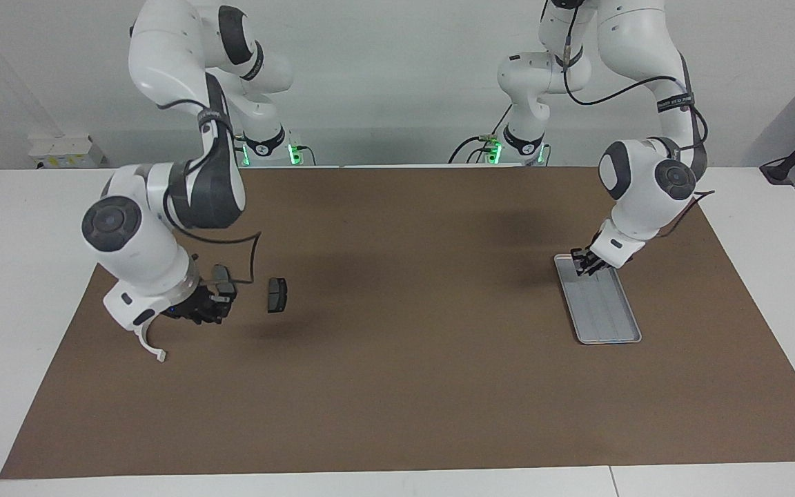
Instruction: Pick bearing gear from pile to tray
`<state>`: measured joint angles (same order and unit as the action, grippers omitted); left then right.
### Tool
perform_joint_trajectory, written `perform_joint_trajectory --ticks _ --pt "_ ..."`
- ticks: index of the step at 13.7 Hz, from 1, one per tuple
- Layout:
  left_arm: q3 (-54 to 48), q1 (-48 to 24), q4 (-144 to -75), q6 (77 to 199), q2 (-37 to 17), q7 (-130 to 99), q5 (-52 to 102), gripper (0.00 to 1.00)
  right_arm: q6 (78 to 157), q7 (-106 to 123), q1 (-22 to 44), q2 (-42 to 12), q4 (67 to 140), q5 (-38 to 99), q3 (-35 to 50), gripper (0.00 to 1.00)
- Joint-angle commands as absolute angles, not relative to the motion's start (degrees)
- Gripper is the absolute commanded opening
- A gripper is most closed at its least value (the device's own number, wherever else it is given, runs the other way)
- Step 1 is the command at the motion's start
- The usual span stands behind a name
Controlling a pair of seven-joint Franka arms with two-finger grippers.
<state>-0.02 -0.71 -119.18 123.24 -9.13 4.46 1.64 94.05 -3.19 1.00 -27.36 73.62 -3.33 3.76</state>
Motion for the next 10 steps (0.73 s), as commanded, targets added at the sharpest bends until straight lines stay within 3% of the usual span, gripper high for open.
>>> perform_joint_trajectory --ticks 1,5,10 --pt "-0.5 1.0 -122.8 127.5 -8.0 7.9 2.7 0.00 89.0 -9.4 6.0 -21.2 75.0 -2.5 3.8 0.00" --pt "-0.6 2.1 -125.3 131.0 -8.1 8.1 2.7 0.00 86.7 -37.4 16.0 -18.3 75.0 4.3 4.8 0.00" --pt "-0.7 1.8 -129.6 135.8 -8.0 5.9 2.7 0.00 98.8 -65.6 30.8 -20.4 76.9 4.1 5.2 0.00"
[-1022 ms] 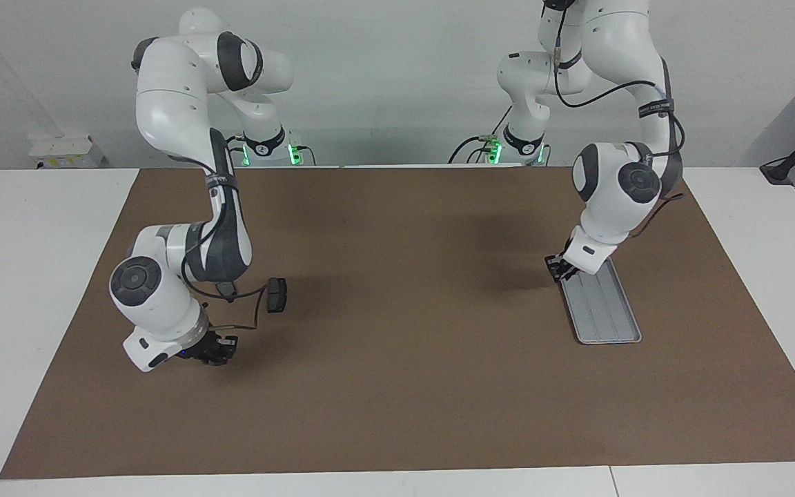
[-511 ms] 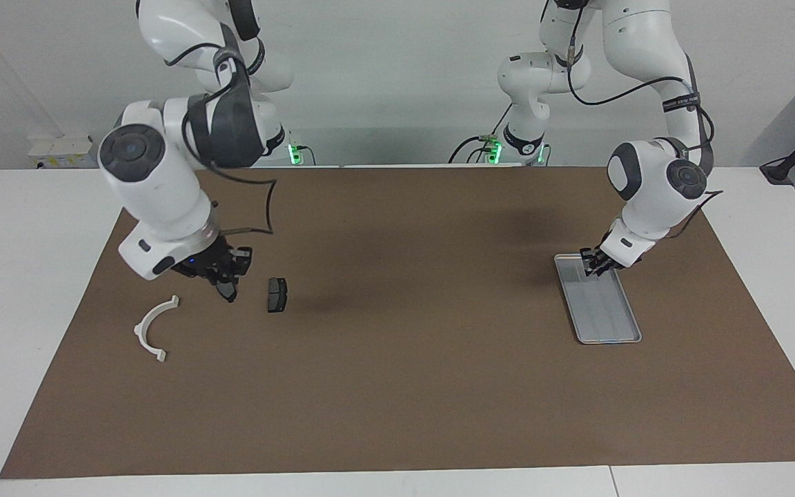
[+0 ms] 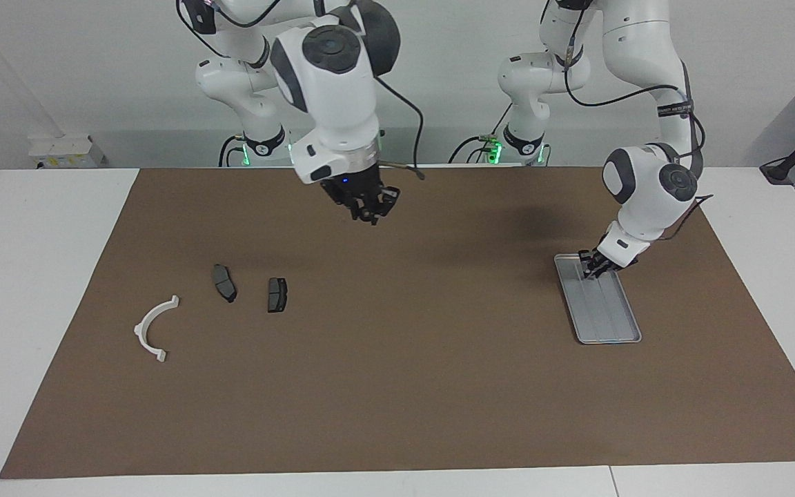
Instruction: Pick bearing gear from pile to tray
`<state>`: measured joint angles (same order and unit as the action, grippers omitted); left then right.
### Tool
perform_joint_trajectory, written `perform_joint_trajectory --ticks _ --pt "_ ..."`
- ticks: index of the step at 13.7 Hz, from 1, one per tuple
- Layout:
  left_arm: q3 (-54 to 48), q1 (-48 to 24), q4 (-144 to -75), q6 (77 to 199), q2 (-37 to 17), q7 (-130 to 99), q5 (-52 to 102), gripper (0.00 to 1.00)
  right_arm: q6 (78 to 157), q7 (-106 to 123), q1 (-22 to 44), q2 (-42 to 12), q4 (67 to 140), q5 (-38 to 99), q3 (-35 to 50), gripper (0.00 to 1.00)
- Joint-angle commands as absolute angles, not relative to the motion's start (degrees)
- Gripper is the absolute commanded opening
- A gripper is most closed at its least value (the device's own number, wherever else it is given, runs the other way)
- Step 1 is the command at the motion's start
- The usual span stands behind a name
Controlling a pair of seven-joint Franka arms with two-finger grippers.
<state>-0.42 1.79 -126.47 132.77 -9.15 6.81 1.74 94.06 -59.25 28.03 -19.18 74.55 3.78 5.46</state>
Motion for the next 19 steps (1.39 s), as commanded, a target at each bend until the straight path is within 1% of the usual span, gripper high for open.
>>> perform_joint_trajectory --ticks 1,2,3,4,5,6,8,9,11,13,15,19 --pt "-0.6 1.6 -129.8 135.9 -7.9 5.9 2.7 0.01 101.3 -68.1 32.9 -22.0 77.7 3.9 5.2 0.00" --pt "-0.6 1.6 -129.8 135.9 -7.9 6.0 2.7 0.17 104.5 -70.5 34.3 -23.2 79.1 2.7 5.2 0.00" --pt "-0.6 1.6 -129.7 135.9 -8.0 5.9 2.6 0.55 108.4 -72.1 35.0 -24.0 81.5 1.9 5.2 0.00" --pt "-0.7 1.6 -129.0 135.2 -8.0 5.9 2.6 1.00 111.3 -72.4 35.5 -24.2 83.9 1.6 5.2 0.00" --pt "-0.7 1.7 -128.2 134.7 -8.0 5.9 2.6 1.00 112.7 -73.2 36.7 -25.7 84.5 0.4 5.1 0.00" --pt "-0.7 1.6 -127.3 133.7 -8.0 5.8 2.6 1.00 114.2 -76.0 37.8 -28.8 83.9 -2.6 5.1 0.00" --pt "-1.0 1.6 -124.3 130.0 -7.3 5.8 2.7 1.00 121.3 -80.7 38.7 -33.9 83.8 -7.3 5.2 0.00" --pt "-1.1 1.6 -123.0 128.0 -6.7 5.8 2.7 1.00 122.2 -80.7 38.7 -35.1 83.8 -7.6 5.2 0.00" --pt "-1.2 1.4 -120.2 124.5 -6.4 6.0 3.1 1.00 123.8 -80.6 38.3 -36.0 83.8 -7.6 5.2 0.00" --pt "-1.1 0.7 -117.6 124.1 -6.7 5.6 5.4 1.00 124.2 -80.5 38.1 -36.6 83.8 -8.1 5.2 0.00" --pt "-1.1 0.0 -116.8 122.9 -6.9 5.6 5.8 1.00 125.1 -80.6 38.1 -36.7 84.3 -8.3 5.2 0.00" --pt "-0.9 -0.3 -114.1 123.3 -7.5 5.5 5.8 1.00 131.2 -80.4 37.9 -36.5 88.6 -8.5 5.1 0.00"
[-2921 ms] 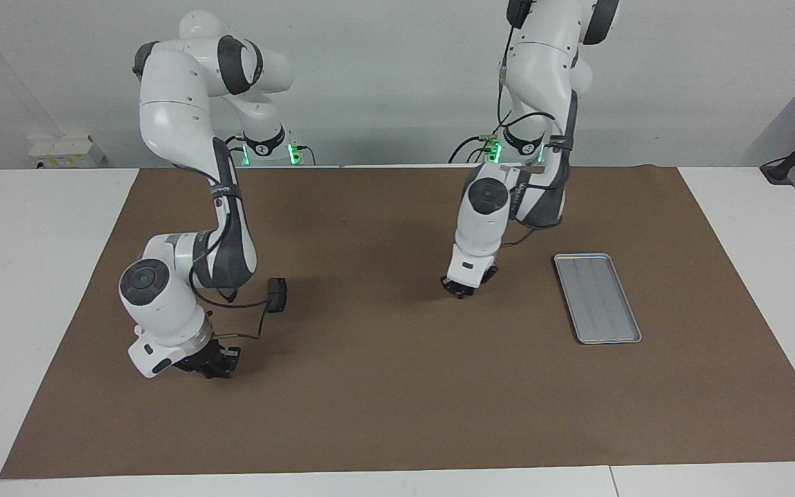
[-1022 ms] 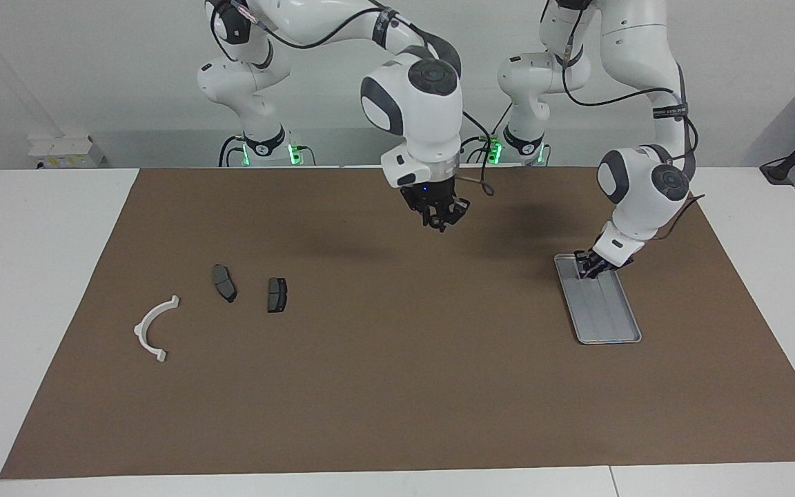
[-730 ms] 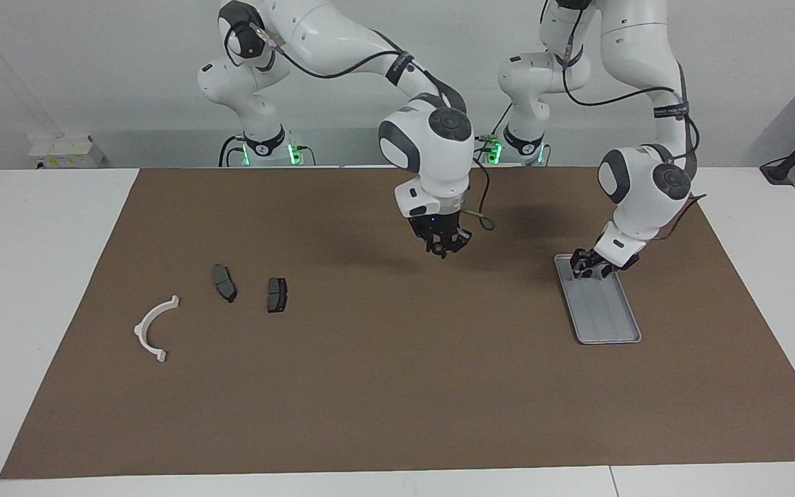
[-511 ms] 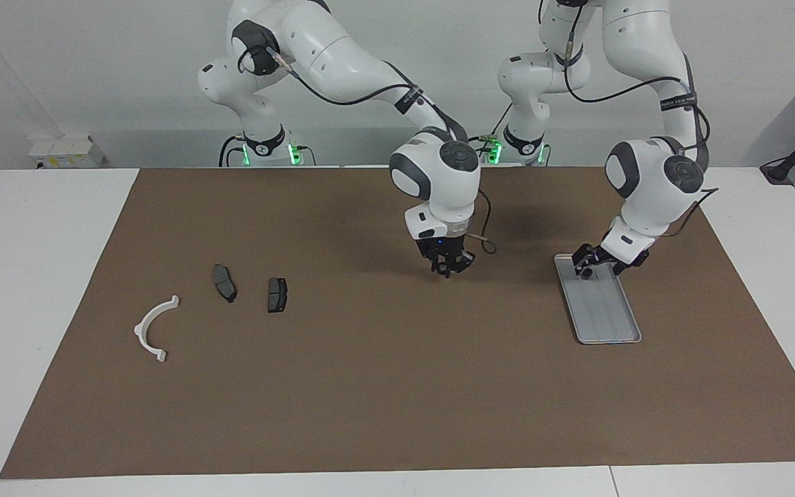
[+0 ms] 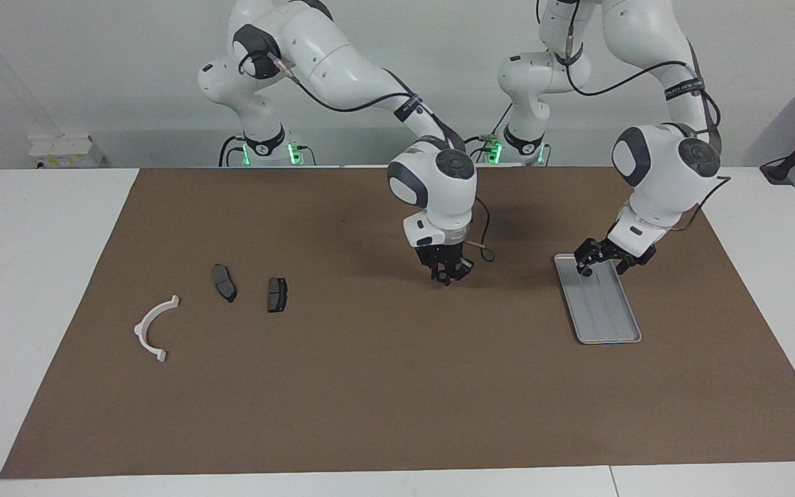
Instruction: Pick bearing gear from pile to tray
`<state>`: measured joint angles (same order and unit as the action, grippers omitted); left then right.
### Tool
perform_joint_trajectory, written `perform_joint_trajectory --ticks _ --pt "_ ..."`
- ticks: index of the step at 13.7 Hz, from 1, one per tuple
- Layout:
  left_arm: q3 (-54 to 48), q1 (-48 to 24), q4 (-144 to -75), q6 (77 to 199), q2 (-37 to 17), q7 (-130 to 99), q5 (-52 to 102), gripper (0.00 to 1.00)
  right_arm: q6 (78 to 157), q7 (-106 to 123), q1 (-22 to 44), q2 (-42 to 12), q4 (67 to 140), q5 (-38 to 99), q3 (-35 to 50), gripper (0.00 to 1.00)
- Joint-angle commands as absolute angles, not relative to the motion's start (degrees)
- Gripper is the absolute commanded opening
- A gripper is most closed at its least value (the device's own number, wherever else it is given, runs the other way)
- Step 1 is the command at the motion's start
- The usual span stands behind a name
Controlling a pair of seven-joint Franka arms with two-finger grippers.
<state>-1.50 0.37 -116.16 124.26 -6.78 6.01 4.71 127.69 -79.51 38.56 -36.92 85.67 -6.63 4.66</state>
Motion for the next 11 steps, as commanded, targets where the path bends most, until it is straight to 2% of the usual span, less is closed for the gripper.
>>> perform_joint_trajectory --ticks 1,4,5,6,8,11 --pt "-1.0 -0.4 -112.6 122.5 -7.6 5.5 5.8 1.00 130.9 -80.3 37.6 -36.5 88.6 -8.7 5.1 0.00" --pt "-1.1 -2.3 -111.8 121.5 -7.9 2.4 5.8 1.00 130.3 -80.3 37.5 -36.5 88.3 -8.8 5.1 0.00" --pt "-1.0 -3.0 -111.5 121.6 -7.9 0.4 5.8 1.00 129.8 -80.2 37.5 -36.4 88.1 -8.8 5.1 0.20" --pt "-1.1 -3.6 -110.7 121.7 -8.1 -2.3 5.8 1.00 129.0 -80.2 37.4 -36.2 87.8 -8.8 5.0 0.99" --pt "-1.1 -5.4 -110.0 123.6 -8.8 -7.3 5.8 1.00 124.7 -79.6 36.6 -36.4 84.7 -8.8 4.8 1.00" --pt "-0.8 -12.4 -109.8 127.4 -9.8 -19.1 5.2 1.00 124.5 -75.7 33.2 -36.0 84.3 -8.4 4.9 1.00"
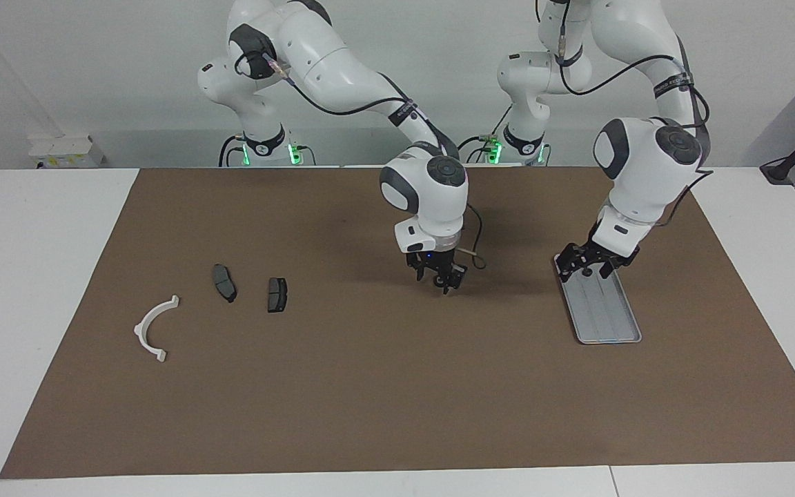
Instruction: Pick bearing gear from pile to tray
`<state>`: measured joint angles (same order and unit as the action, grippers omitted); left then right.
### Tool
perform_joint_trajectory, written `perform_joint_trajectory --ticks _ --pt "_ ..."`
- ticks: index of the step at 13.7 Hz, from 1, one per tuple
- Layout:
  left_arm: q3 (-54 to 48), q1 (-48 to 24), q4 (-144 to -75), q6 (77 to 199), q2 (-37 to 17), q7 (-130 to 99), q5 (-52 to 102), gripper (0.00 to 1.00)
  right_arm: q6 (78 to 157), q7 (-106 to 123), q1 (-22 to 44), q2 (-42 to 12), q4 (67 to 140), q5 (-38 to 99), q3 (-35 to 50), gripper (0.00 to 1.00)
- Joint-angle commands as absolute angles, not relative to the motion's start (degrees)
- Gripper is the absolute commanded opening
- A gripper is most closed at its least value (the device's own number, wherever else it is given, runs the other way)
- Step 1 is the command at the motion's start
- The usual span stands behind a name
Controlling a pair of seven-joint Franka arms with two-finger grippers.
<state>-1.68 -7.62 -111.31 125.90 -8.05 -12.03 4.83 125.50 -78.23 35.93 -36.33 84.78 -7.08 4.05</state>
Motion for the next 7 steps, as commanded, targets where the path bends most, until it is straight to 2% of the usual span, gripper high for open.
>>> perform_joint_trajectory --ticks 1,5,7 --pt "-0.7 -15.0 -109.1 127.2 -10.6 -23.1 5.0 1.00 124.5 -73.9 32.0 -35.8 84.3 -7.9 5.0 1.00" --pt "-0.6 -20.1 -108.3 126.7 -12.6 -29.0 4.9 1.00 122.4 -59.7 26.4 -32.3 84.9 -4.8 5.1 1.00" --pt "-0.6 -25.2 -107.9 127.3 -15.5 -39.0 0.5 1.00 120.2 -50.0 22.0 -30.7 85.0 -1.3 5.4 1.00"
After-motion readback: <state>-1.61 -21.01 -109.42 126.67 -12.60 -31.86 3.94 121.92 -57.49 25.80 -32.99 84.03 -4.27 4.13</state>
